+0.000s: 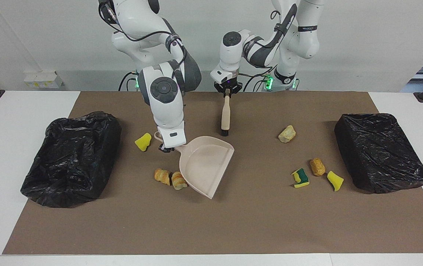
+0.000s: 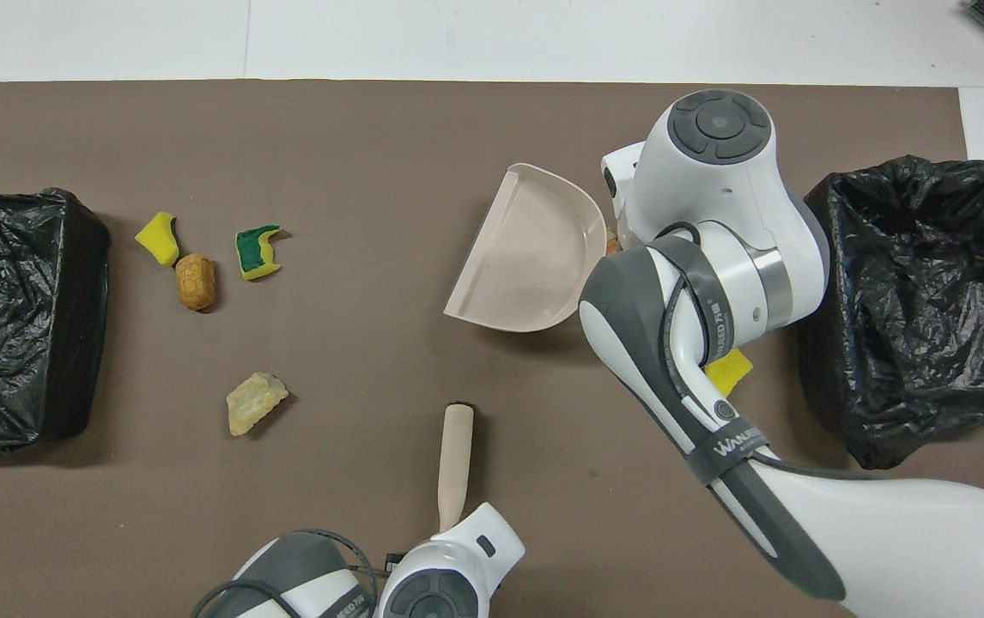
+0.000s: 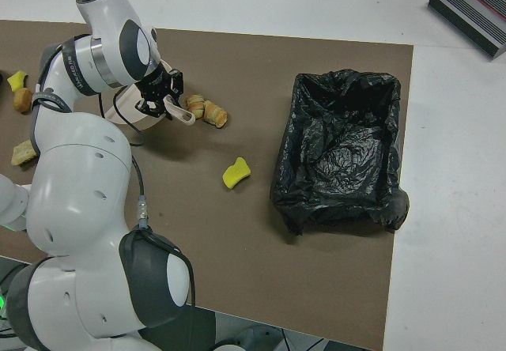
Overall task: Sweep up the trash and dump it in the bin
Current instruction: 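Lift the dustpan with the right gripper while the left gripper lifts the brush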
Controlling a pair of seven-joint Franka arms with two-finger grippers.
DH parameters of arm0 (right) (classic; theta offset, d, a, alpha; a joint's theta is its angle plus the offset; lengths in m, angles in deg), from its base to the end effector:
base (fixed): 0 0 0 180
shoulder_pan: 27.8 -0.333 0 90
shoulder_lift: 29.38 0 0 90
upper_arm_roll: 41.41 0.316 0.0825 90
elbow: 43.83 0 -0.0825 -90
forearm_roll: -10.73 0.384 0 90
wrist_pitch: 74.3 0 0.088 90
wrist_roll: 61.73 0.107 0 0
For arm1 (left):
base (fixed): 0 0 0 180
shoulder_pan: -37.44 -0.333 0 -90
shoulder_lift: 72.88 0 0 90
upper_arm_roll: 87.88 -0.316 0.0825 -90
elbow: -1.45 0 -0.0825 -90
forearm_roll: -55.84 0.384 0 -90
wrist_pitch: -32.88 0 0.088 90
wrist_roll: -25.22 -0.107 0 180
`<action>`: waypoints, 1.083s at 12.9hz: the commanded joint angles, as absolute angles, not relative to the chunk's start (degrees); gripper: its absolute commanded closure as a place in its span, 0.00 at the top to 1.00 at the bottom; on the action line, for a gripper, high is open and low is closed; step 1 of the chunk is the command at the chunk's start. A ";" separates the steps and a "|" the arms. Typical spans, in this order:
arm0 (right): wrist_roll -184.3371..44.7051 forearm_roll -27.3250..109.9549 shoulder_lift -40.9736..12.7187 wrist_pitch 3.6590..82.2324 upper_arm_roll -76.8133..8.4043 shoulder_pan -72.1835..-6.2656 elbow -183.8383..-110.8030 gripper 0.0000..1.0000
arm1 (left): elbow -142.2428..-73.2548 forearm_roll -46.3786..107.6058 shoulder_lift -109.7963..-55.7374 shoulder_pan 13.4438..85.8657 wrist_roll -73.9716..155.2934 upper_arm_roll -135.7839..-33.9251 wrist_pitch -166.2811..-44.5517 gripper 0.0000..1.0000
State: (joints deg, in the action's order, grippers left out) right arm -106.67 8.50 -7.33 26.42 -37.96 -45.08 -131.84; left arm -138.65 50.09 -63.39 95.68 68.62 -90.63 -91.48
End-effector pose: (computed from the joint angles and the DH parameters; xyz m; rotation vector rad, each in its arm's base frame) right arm 0.6141 0.2235 0.4212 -2.6080 -1.6974 0.2522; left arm 0.2519 -0.3734 0.3551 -3.0992 0.2343 0.2143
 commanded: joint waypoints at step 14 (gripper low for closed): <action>-120.53 -4.21 -12.95 35.73 -37.36 -52.67 -148.51 0.00 | -114.77 61.29 -73.65 55.31 35.97 -90.87 -84.98 0.00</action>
